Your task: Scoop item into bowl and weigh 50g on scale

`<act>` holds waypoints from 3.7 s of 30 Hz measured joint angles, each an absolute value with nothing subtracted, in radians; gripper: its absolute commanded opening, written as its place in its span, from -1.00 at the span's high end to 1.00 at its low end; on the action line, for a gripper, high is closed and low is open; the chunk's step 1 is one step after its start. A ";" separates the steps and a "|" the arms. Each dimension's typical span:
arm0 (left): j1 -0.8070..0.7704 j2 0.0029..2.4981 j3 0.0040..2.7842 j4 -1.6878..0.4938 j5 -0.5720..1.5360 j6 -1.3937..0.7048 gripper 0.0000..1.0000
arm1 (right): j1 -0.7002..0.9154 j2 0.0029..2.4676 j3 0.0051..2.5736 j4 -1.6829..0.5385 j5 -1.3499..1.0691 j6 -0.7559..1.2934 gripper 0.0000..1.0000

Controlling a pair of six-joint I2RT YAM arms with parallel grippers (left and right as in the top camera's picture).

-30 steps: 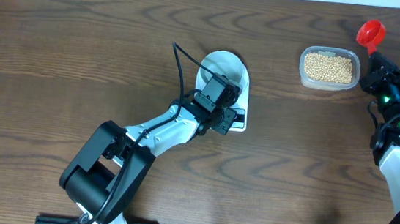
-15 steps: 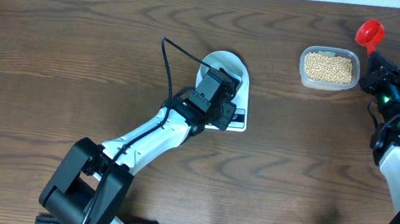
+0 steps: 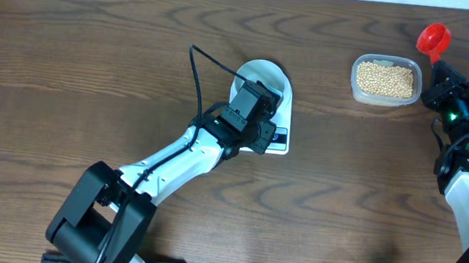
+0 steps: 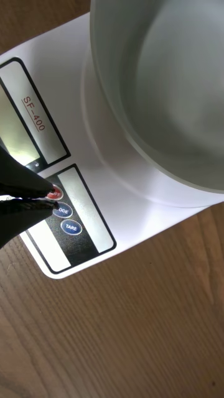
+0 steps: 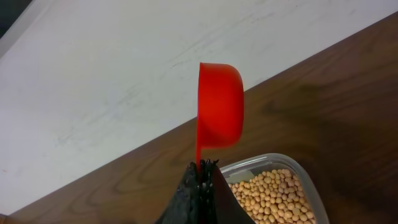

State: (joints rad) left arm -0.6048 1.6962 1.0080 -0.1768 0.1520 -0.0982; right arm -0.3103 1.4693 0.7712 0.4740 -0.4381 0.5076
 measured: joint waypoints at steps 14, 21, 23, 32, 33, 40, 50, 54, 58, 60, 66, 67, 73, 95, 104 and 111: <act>-0.306 1.586 1.102 -0.130 0.139 -0.101 0.85 | -0.310 1.469 0.772 0.476 -0.418 0.508 0.98; -0.088 1.586 1.102 -0.122 0.097 -0.101 0.85 | -0.310 1.469 0.771 0.477 -0.348 0.508 0.98; -0.060 1.586 1.102 -0.122 0.093 -0.101 0.86 | -0.310 1.469 0.771 0.477 -0.331 0.508 0.98; -0.081 1.586 1.102 -0.122 0.073 -0.101 0.85 | -0.310 1.469 0.771 0.477 -0.294 0.508 0.98; -0.087 1.586 1.102 -0.122 0.072 -0.101 0.86 | -0.310 1.469 0.772 0.477 -0.294 0.508 0.99; -0.152 1.586 1.102 -0.122 0.073 -0.104 0.85 | -0.310 1.469 0.771 0.477 -0.329 0.508 0.98; -0.180 1.586 1.102 -0.122 0.233 -0.134 0.50 | -0.317 1.469 0.772 0.578 -0.665 0.538 0.99; -0.180 1.586 1.102 -0.122 0.276 -0.162 0.63 | -0.350 1.469 0.772 0.580 -0.780 0.571 0.98; -0.180 1.586 1.102 -0.123 0.312 -0.215 0.86 | -0.366 1.469 0.772 0.548 -0.831 0.577 0.98; -0.180 1.586 1.102 -0.126 0.371 -0.236 0.85 | -0.365 1.469 0.772 0.534 -0.841 0.575 0.98; -0.217 1.587 1.104 -0.265 0.542 -0.231 0.86 | -0.365 1.469 0.772 0.532 -0.833 0.573 0.98; -0.250 1.587 1.105 -0.326 0.543 -0.213 0.85 | -0.366 1.469 0.772 0.531 -0.830 0.573 0.98; -0.459 1.588 1.105 -0.402 0.369 -0.128 0.85 | -0.365 1.469 0.772 0.530 -0.816 0.547 0.98; -0.610 1.797 1.105 -0.302 0.106 0.010 0.85 | -0.365 1.469 0.772 0.521 -0.770 0.537 0.98; -0.610 1.858 1.105 -0.286 0.133 0.031 0.85 | -0.365 1.469 0.772 0.521 -0.770 0.537 0.98; -0.610 1.862 1.105 -0.278 0.152 0.032 0.86 | -0.365 1.469 0.772 0.521 -0.770 0.537 0.98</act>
State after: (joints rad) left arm -0.6098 1.8618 1.1046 -0.2783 0.1516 0.0319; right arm -0.3653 1.4689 0.7715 0.5205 -0.7696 0.5365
